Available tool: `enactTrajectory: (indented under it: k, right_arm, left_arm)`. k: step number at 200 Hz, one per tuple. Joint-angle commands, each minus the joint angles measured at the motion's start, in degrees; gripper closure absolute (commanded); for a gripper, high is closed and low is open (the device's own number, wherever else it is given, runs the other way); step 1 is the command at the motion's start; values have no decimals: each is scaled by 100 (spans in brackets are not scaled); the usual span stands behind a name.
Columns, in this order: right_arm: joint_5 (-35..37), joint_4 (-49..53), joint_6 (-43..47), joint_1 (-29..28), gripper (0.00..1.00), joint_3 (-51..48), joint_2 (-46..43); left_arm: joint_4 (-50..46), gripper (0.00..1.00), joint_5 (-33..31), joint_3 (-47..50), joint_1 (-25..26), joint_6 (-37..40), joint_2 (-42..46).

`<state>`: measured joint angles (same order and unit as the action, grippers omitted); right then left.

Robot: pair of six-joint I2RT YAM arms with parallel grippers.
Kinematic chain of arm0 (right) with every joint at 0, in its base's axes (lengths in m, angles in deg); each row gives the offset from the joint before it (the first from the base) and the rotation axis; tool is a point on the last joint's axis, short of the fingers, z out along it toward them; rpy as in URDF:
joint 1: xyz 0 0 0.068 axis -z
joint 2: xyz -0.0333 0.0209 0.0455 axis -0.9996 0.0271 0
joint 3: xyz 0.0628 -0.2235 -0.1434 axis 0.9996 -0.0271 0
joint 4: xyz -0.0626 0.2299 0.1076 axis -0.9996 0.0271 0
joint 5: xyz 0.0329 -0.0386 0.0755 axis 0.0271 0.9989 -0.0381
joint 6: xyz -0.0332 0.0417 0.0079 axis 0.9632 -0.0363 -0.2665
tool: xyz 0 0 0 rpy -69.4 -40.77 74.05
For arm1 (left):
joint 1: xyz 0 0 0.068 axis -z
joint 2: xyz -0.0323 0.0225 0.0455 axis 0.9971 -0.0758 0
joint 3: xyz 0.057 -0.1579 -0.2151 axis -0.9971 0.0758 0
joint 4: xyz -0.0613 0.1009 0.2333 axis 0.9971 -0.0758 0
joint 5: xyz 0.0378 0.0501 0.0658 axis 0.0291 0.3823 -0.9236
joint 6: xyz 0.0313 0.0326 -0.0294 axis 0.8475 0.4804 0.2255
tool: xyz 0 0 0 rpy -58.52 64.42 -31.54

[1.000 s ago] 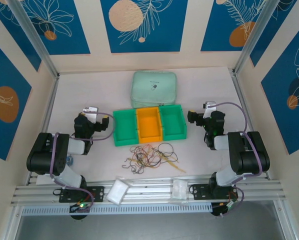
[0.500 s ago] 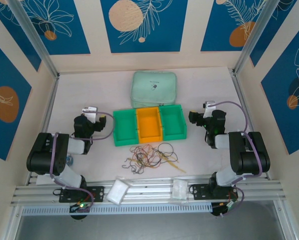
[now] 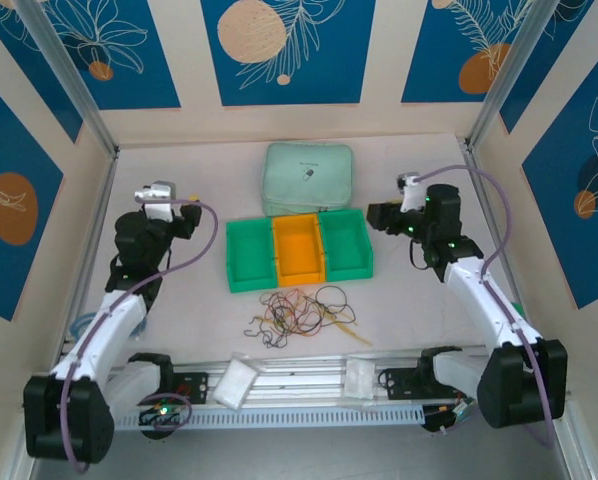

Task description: Untangle the cables

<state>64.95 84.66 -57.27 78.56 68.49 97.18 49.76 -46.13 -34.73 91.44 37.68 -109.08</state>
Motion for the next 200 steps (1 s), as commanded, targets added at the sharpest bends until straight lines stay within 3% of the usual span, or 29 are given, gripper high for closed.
enactTrajectory:
  k: [1, 23, 61, 86, 107, 146, 200]
  right_arm:
    - [-176, 2271, -207, -872, 43, 511, 8]
    - [189, 3103, -408, -1849, 43, 807, 128]
    - [635, 3342, -1129, -2962, 43, 657, 314]
    - [812, 3387, -1329, -3389, 44, 692, 740]
    - [933, 3442, -1357, -3559, 48, 849, 1172]
    - [804, 3381, -1248, -3657, 58, 1087, 1818]
    - [616, 3376, -1198, -3792, 67, 1232, 2144]
  left_arm:
    - [-1590, 39, 858, -184, 175, -477, 175]
    - [-1984, 38, 1122, -206, 528, -830, 371]
    - [-3181, 42, -32, -648, 1723, -749, 267]
    - [-4059, 42, -7, -1155, 2073, -788, -345]
    - [-4288, 42, 310, -1279, 2145, -866, -688]
    - [-4240, 63, 645, -1208, 2164, -1136, -792]
    - [-4540, 64, 570, -1119, 2173, -1134, -568]
